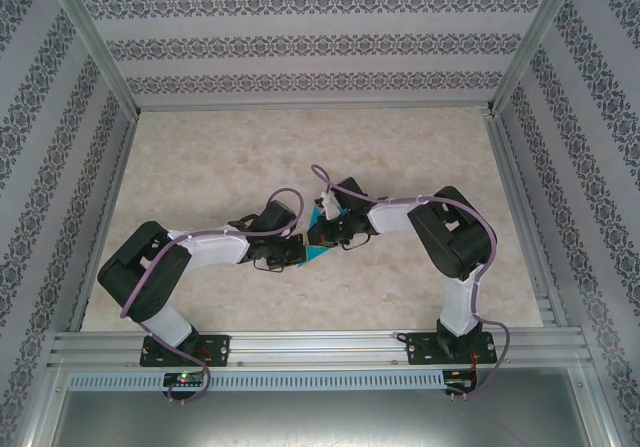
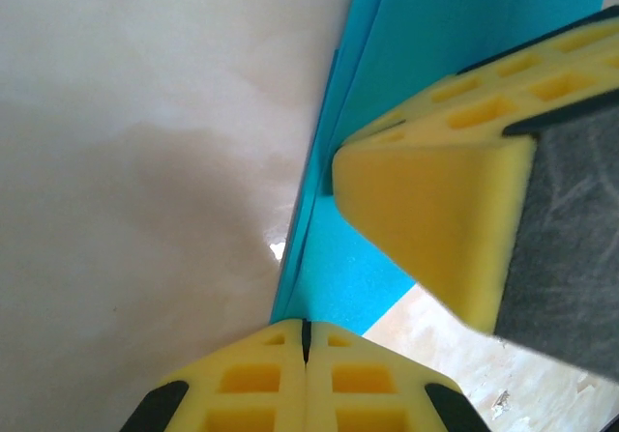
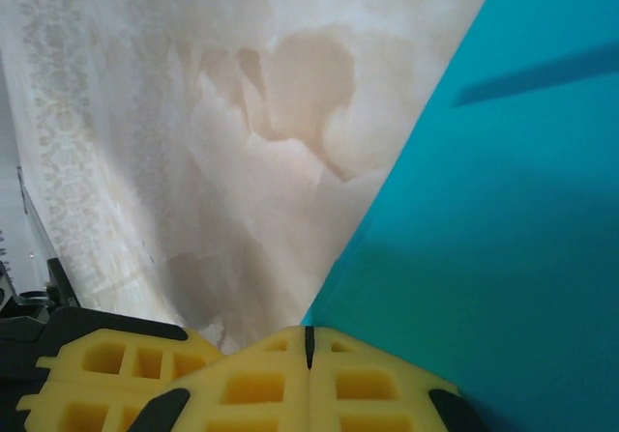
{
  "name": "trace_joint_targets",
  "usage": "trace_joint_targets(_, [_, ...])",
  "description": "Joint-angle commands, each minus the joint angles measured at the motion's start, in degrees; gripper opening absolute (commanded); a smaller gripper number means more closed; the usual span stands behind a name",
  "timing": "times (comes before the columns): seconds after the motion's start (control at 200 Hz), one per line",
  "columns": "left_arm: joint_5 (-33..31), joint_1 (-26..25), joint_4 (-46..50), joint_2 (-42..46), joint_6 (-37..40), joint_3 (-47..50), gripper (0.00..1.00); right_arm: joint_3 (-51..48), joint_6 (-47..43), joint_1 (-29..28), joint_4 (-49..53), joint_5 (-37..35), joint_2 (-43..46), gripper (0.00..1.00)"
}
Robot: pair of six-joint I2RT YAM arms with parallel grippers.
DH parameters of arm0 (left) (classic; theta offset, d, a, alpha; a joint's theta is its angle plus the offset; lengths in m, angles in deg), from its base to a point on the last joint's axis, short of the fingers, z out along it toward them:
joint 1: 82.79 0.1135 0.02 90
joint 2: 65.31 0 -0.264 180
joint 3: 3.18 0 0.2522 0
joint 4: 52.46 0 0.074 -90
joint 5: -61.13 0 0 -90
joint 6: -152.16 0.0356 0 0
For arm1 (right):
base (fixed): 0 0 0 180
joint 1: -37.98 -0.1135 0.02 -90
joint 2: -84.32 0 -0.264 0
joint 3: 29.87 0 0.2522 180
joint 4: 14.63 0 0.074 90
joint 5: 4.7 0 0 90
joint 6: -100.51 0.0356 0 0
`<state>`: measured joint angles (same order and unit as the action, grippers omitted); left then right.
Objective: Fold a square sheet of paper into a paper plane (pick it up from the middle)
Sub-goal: Fourth fold the wing at the center of the table.
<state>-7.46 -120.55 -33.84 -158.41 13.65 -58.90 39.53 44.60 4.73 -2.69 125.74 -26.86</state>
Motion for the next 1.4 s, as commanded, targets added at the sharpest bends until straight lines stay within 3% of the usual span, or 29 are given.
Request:
trace_joint_targets(0.0, [-0.6,0.6,10.3,-3.2,-0.2,2.8,0.00,-1.2,-3.0,5.8,-2.7,-4.5,-2.5,0.02])
trace_joint_targets(0.644, [1.1,1.0,9.5,-3.0,1.0,4.1,0.00,7.9,-0.6,21.2,1.9,-8.1,-6.0,0.04])
trace_joint_targets(0.789, [1.9,1.0,7.5,-3.1,1.3,3.4,0.00,7.9,-0.5,21.4,2.8,-7.8,-1.9,0.05])
trace_joint_targets(0.924, [1.4,1.1,5.9,-0.4,2.0,-0.1,0.00,3.9,2.0,19.7,2.9,-6.5,4.5,0.13])
trace_joint_targets(0.994, [0.5,1.5,4.4,1.8,2.0,-2.5,0.10,1.2,3.5,17.9,3.2,-7.1,7.5,0.22])
trace_joint_targets(1.189, [-6.8,3.4,3.6,6.5,1.4,-5.6,0.53,-5.5,11.5,12.3,0.5,-8.6,12.0,0.41])
trace_joint_targets(1.399, [-9.5,6.9,4.6,7.7,-1.1,-4.8,0.83,-4.6,15.9,7.4,-1.6,-9.6,9.4,0.44])
